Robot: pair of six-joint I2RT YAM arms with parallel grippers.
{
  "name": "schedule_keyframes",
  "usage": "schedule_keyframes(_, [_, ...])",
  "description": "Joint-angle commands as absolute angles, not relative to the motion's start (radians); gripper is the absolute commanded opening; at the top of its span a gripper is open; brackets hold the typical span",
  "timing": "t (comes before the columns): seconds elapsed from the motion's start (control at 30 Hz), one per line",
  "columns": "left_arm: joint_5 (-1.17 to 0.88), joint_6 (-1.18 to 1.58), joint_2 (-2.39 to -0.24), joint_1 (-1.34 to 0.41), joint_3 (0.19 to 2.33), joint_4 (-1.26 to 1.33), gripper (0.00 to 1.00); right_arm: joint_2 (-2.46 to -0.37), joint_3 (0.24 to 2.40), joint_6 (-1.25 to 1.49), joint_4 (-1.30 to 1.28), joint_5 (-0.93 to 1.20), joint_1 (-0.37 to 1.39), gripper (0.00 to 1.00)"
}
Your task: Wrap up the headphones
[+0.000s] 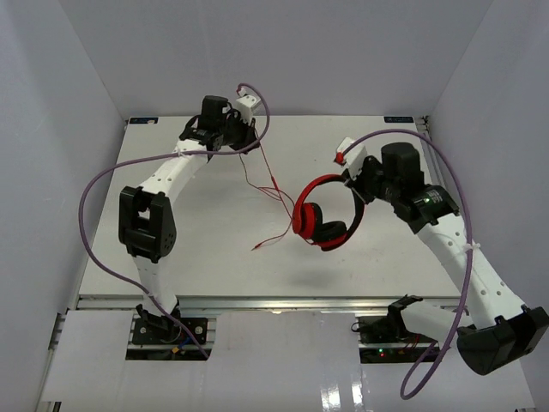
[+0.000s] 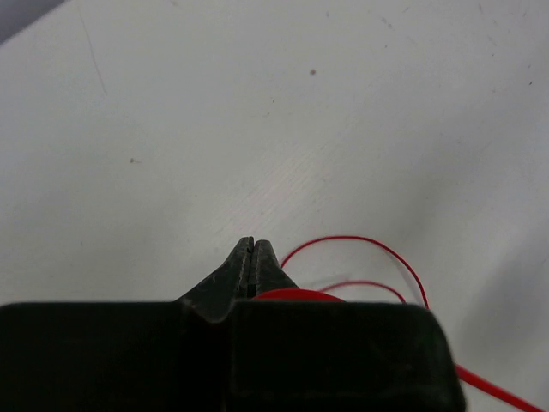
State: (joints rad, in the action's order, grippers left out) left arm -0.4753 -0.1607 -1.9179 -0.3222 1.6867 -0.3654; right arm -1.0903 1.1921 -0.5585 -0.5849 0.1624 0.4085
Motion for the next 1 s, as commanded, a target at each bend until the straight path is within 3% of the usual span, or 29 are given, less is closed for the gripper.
schedule_keyframes(0.0, [-0.345, -0.095, -2.008, -0.389, 1.928, -0.688, 0.00, -1.106, 1.135, -0.554, -0.455, -0.053, 0.576, 0.08])
schedule_keyframes(0.27, [-0.271, -0.047, -2.067, -0.436, 2.093, -0.833, 0.00, -1.195, 1.134, -0.523, -0.388, -0.097, 0.695, 0.08])
schedule_keyframes(0.5, [-0.332, 0.025, -2.080, -0.477, 2.166, -0.882, 0.00, -1.323, 1.191, -0.402, -0.357, -0.142, 0.709, 0.08])
schedule_keyframes(0.97, [-0.367, 0.074, -1.924, -0.525, 2.130, -0.928, 0.02, -1.484, 1.289, -0.282, -0.299, -0.351, 0.521, 0.08])
